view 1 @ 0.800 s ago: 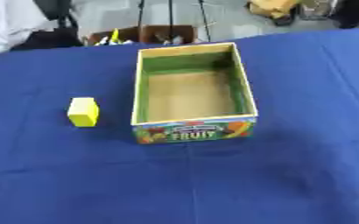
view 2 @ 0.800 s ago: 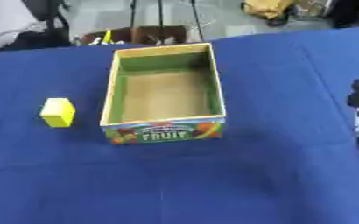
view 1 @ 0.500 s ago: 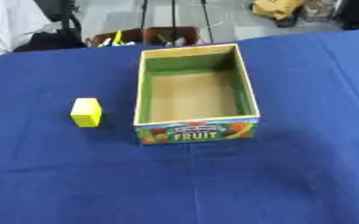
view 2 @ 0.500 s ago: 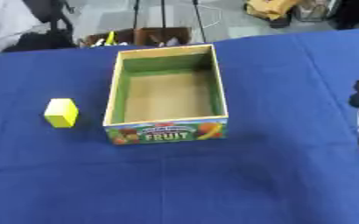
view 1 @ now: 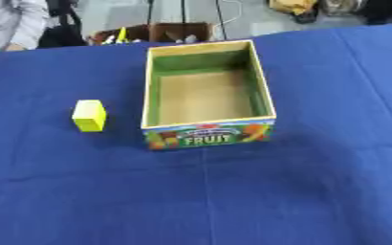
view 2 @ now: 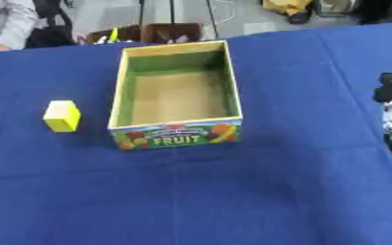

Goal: Pick up objects on the table and place them in the box.

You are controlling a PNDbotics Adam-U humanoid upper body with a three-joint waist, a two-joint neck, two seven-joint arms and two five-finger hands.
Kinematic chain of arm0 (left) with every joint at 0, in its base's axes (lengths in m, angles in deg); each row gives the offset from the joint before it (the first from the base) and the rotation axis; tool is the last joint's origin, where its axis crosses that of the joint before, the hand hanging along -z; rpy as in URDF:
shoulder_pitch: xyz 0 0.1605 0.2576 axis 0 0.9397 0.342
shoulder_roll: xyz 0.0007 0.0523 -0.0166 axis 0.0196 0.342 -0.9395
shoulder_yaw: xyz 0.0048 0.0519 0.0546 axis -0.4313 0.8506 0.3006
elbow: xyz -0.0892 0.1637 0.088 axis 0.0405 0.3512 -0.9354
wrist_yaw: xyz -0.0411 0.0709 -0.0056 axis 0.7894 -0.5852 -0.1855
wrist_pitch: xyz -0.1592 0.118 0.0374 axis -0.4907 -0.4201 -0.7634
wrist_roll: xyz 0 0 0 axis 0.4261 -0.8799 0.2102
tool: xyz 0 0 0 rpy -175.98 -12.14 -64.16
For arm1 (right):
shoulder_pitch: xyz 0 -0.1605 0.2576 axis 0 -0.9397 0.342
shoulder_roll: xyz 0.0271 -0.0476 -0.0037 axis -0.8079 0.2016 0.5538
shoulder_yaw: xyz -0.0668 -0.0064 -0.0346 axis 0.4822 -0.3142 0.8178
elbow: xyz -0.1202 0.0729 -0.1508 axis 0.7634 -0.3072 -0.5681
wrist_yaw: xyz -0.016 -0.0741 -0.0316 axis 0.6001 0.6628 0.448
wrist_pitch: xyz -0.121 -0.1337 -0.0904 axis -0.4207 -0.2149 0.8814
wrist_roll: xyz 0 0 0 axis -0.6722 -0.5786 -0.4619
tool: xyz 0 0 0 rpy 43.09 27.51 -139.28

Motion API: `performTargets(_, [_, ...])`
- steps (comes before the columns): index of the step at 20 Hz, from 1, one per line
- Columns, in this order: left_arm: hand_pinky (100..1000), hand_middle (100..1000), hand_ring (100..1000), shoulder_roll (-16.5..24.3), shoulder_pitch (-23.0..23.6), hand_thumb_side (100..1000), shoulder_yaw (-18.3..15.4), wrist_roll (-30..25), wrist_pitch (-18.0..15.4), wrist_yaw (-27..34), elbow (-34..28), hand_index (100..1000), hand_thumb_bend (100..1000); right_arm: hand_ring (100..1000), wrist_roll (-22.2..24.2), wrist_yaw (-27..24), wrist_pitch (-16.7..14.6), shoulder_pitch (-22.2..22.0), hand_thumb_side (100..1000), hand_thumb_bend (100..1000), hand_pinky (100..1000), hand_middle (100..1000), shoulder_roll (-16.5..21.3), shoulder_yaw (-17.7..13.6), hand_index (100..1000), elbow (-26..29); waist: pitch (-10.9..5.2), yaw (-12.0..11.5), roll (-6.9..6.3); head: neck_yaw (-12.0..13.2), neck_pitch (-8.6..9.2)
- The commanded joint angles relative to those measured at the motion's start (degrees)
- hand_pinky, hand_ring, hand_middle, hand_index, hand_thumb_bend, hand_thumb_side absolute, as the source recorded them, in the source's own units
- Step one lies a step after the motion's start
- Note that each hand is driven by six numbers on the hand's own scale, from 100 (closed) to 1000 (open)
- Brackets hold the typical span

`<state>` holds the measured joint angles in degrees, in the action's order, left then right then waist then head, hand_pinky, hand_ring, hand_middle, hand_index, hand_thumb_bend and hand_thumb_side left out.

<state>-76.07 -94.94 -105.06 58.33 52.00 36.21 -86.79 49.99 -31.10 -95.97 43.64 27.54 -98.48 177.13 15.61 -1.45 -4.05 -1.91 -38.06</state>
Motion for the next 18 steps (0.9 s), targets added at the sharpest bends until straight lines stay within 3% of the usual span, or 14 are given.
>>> performTargets(1, [341,494,447,4.7,-0.4,965,0.6,-0.8,1.1,-1.5,-0.8,742,440,787,0.2,-0.7,-0.3,0.0,609,100,634,515,1.6,0.2,663,0.9,-1.24,0.1,0.09,0.4,-0.81])
performTargets(5, [382,563,504,10.8,-1.1,993,2.1,-4.0,3.4,-4.7,0.7,802,586,787,0.3,-0.8,-0.4,-0.3,610,100,634,515,1.9,0.3,663,0.9,-1.64,0.4,-0.14,0.8,-0.79])
performTargets(8, [423,628,553,15.8,-2.1,1000,3.4,-8.4,4.8,-7.4,2.2,847,630,786,0.3,-0.8,-0.5,-0.6,611,100,634,515,2.1,0.3,663,0.9,-1.83,0.6,-0.23,1.0,-0.46])
performTargets(13, [494,720,632,23.7,-4.4,990,5.9,-17.4,5.7,-11.1,5.4,905,623,786,0.4,-0.7,-0.7,-0.9,613,100,634,515,2.3,0.4,664,0.9,-2.01,0.8,-0.28,0.9,0.13])
performTargets(18, [555,800,699,32.1,-10.2,930,9.1,-27.1,4.1,-14.4,10.4,948,614,786,0.5,-0.6,-0.9,-1.1,615,100,634,515,2.5,0.6,664,0.9,-2.08,0.8,-0.28,0.3,0.61])
